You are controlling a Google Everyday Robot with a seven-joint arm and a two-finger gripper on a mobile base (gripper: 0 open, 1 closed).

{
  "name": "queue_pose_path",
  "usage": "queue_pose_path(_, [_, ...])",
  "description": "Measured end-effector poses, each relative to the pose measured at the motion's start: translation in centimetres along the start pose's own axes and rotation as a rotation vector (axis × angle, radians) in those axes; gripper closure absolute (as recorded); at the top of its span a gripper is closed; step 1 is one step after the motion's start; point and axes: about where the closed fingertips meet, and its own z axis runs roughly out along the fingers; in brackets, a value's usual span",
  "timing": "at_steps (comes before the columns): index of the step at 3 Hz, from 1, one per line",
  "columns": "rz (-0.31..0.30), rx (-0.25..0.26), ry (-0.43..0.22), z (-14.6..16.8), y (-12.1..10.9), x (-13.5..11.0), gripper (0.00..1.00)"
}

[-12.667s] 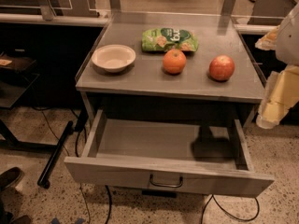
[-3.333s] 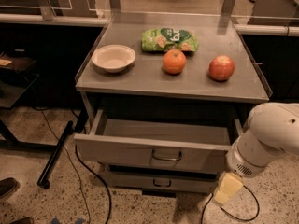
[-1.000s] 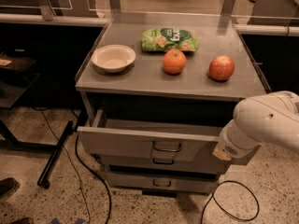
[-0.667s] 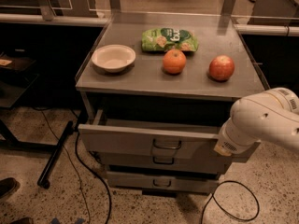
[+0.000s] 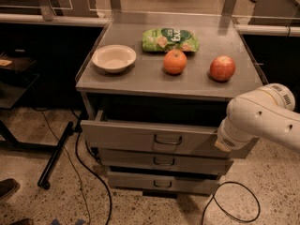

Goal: Close top drawer

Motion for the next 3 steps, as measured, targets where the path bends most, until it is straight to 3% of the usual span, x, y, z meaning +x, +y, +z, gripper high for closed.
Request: queue_pose_path(3, [0.0,0.0,0.0,0.0,0.0,0.0,0.03])
